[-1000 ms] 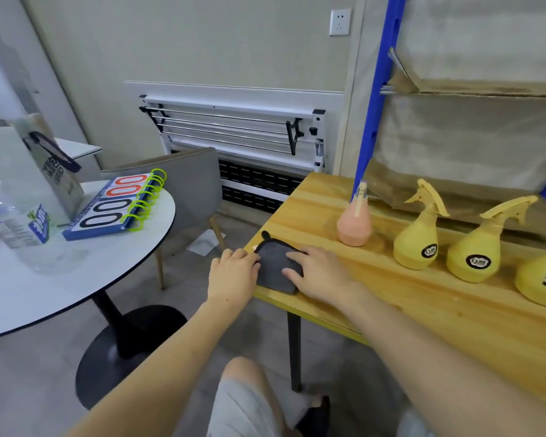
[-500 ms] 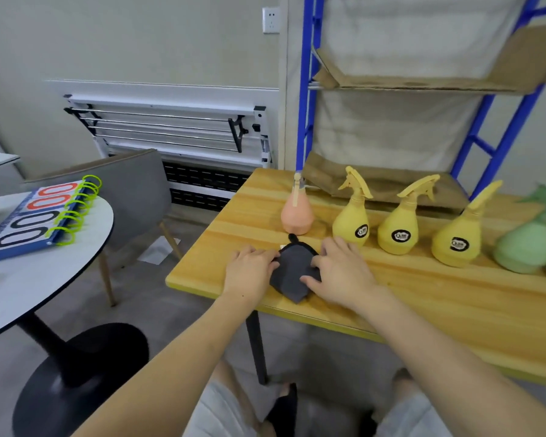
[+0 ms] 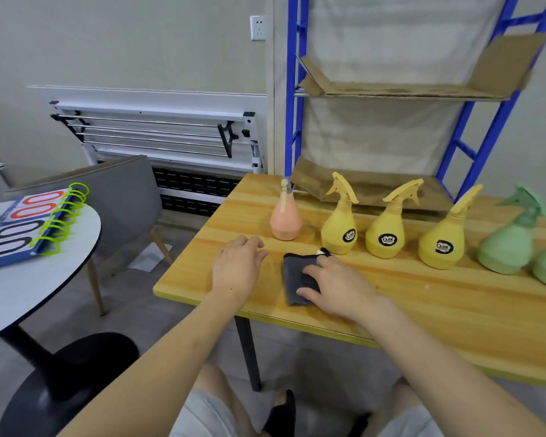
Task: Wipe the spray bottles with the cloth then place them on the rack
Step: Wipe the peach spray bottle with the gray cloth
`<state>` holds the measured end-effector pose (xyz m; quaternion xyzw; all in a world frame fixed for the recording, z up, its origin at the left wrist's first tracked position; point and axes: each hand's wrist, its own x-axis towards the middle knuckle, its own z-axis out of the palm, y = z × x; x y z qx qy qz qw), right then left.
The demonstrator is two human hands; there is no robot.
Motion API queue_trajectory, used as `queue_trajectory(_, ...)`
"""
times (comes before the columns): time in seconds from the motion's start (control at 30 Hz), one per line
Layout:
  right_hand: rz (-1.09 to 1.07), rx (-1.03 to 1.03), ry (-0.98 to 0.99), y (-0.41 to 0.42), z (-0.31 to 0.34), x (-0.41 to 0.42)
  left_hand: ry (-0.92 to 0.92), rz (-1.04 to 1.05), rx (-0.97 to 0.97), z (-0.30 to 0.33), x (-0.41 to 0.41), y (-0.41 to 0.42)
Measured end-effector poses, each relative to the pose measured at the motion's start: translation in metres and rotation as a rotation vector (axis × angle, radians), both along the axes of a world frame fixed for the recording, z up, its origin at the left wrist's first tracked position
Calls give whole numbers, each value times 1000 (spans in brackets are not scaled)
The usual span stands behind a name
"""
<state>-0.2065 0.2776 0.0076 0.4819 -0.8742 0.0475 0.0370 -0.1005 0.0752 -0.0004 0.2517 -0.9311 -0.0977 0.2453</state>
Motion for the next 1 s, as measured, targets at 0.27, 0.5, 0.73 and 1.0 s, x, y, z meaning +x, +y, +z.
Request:
queue_trajectory(0.27,84,-45,-90,-12,-5,-15,72,-9,41,27,-18,1)
queue_trajectory(0.5,18,-183,-78,-28,-12,-18,192,-5,160,52,-42,-7)
queue_trajectory(0.73,-144,-567,-63,-26,3,-28,292,-42,302,77,-73,-21)
queue_trajectory(1.0,-127,-670,-37,-27,16,-41,346,-113,419,94,-110,-12)
